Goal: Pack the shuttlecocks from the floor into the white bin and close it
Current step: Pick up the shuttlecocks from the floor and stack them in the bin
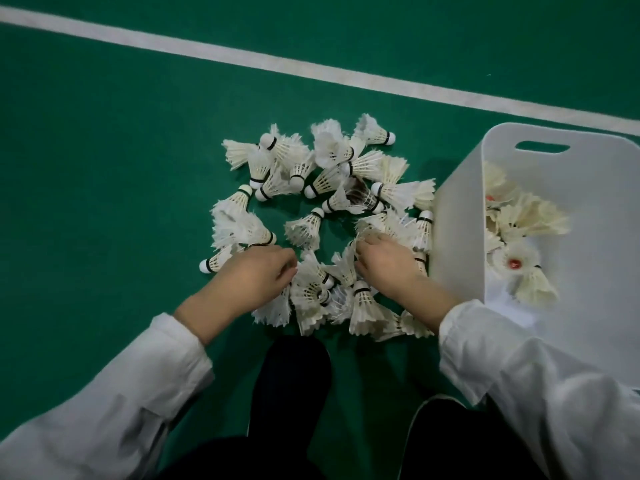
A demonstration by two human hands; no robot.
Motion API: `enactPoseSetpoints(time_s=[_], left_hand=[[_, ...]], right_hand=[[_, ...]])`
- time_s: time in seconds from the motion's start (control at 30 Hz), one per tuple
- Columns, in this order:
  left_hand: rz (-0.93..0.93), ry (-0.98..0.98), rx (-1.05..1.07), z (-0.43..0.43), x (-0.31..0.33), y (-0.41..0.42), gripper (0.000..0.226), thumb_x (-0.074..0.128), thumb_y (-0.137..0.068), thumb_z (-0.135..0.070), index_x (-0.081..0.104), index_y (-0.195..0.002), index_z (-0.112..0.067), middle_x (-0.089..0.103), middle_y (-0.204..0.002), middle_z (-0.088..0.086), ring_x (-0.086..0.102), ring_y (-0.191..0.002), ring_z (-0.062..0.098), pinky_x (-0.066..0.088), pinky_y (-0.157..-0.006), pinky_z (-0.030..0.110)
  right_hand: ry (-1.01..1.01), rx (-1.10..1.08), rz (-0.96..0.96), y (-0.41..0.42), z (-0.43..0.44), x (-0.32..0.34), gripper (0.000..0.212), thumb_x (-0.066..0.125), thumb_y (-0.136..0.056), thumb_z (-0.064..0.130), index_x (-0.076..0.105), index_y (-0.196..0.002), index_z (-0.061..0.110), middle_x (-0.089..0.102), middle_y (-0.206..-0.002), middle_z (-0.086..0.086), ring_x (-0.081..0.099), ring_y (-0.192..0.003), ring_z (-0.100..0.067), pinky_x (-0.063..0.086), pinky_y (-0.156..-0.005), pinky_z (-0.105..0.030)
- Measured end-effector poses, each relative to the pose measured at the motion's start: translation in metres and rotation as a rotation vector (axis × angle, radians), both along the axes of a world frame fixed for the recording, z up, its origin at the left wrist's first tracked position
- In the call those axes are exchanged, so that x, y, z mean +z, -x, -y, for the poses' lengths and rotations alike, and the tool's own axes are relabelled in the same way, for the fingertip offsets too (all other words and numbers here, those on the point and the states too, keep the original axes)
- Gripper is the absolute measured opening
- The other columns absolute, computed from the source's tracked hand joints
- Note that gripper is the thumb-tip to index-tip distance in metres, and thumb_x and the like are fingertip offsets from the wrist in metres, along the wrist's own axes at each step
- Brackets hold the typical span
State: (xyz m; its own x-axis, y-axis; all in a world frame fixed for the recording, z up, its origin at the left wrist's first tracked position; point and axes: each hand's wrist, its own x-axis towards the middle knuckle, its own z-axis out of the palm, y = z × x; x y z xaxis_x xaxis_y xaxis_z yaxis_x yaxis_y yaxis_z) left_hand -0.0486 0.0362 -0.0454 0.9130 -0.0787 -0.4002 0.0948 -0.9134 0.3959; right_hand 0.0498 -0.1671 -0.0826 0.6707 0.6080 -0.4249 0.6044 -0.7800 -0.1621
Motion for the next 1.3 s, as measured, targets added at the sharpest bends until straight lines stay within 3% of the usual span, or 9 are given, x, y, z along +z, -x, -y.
enactPoseSetpoints(time_s=[0.2, 0.33, 0.5, 0.6, 0.77, 0.87, 0.97, 1.1, 1.3], left_hand=[[-0.054, 0.086, 0.152, -0.022, 0.007, 0.012, 0.037, 0.047, -0.088, -0.053, 0.056, -0.108, -0.024, 0.057, -0.1, -0.007, 0.054, -0.087, 0.011, 0.047, -0.076, 0.03], [-0.221, 0.163, 0.216, -0.039, 0.007, 0.026, 0.052, 0.067, -0.072, -0.054, 0.051, -0.111, -0.024, 0.054, -0.104, -0.004, 0.053, -0.091, 0.013, 0.044, -0.079, 0.03], [-0.295, 0.039, 0.036, -0.022, -0.007, 0.041, 0.043, 0.062, -0.083, -0.032, 0.05, -0.122, -0.022, 0.048, -0.118, 0.0, 0.046, -0.111, 0.018, 0.042, -0.093, 0.034], [-0.126, 0.0, 0.079, -0.018, -0.011, 0.039, 0.021, 0.047, -0.093, -0.028, 0.059, -0.107, -0.017, 0.055, -0.105, 0.001, 0.054, -0.098, 0.02, 0.045, -0.082, 0.031], [0.034, 0.15, 0.216, -0.016, 0.005, 0.022, 0.011, 0.053, -0.091, -0.014, 0.06, -0.094, -0.006, 0.055, -0.086, 0.001, 0.054, -0.083, 0.02, 0.032, -0.066, 0.024], [-0.14, 0.224, 0.158, -0.001, 0.01, 0.005, 0.036, 0.057, -0.089, -0.016, 0.045, -0.123, -0.018, 0.057, -0.094, 0.0, 0.057, -0.085, 0.019, 0.045, -0.076, 0.028], [-0.272, 0.239, 0.013, 0.02, -0.003, -0.007, 0.066, 0.065, -0.083, -0.014, 0.029, -0.136, -0.022, 0.061, -0.091, 0.005, 0.057, -0.078, 0.018, 0.046, -0.072, 0.029], [-0.36, 0.098, -0.133, 0.035, -0.024, -0.012, 0.058, 0.068, -0.079, -0.014, 0.042, -0.131, -0.014, 0.062, -0.111, 0.011, 0.057, -0.1, 0.025, 0.04, -0.078, 0.028], [-0.371, 0.175, -0.027, 0.035, -0.027, -0.005, 0.051, 0.068, -0.081, -0.018, 0.048, -0.128, -0.012, 0.06, -0.123, 0.008, 0.056, -0.109, 0.022, 0.041, -0.089, 0.026]], right_hand=[[-0.347, -0.066, 0.046, -0.001, -0.007, 0.013, 0.022, 0.046, -0.095, 0.014, 0.059, -0.086, -0.001, 0.06, -0.088, -0.016, 0.054, -0.087, -0.029, 0.042, -0.074, -0.035], [-0.49, -0.006, 0.051, 0.006, -0.022, 0.037, 0.021, 0.049, -0.093, 0.013, 0.058, -0.079, 0.0, 0.056, -0.076, -0.013, 0.05, -0.073, -0.024, 0.035, -0.068, -0.028], [-0.397, 0.099, -0.098, 0.033, -0.038, 0.031, 0.022, 0.045, -0.096, 0.018, 0.061, -0.094, 0.002, 0.06, -0.092, -0.012, 0.052, -0.089, -0.026, 0.039, -0.081, -0.032], [-0.377, 0.066, -0.138, 0.044, -0.036, 0.019, 0.024, 0.043, -0.097, 0.021, 0.059, -0.098, 0.004, 0.059, -0.096, -0.011, 0.052, -0.094, -0.027, 0.04, -0.084, -0.033], [-0.412, -0.013, -0.05, 0.029, -0.028, 0.03, 0.025, 0.046, -0.096, 0.019, 0.06, -0.088, 0.001, 0.059, -0.083, -0.01, 0.052, -0.08, -0.023, 0.033, -0.07, -0.024], [-0.43, -0.068, -0.023, 0.015, -0.023, 0.034, 0.024, 0.048, -0.094, 0.017, 0.059, -0.083, -0.001, 0.054, -0.077, -0.008, 0.049, -0.073, -0.023, 0.033, -0.067, -0.027], [-0.428, -0.099, -0.021, 0.007, -0.02, 0.035, 0.023, 0.048, -0.094, 0.017, 0.059, -0.085, -0.001, 0.053, -0.079, -0.008, 0.042, -0.075, -0.018, 0.03, -0.067, -0.028], [-0.432, -0.105, -0.019, 0.009, -0.014, 0.033, 0.022, 0.048, -0.094, 0.016, 0.057, -0.085, -0.001, 0.054, -0.08, -0.01, 0.041, -0.076, -0.018, 0.028, -0.067, -0.026], [-0.409, -0.089, -0.035, 0.01, -0.011, 0.024, 0.023, 0.047, -0.095, 0.017, 0.057, -0.084, -0.001, 0.051, -0.078, -0.007, 0.041, -0.075, -0.018, 0.026, -0.066, -0.024]])
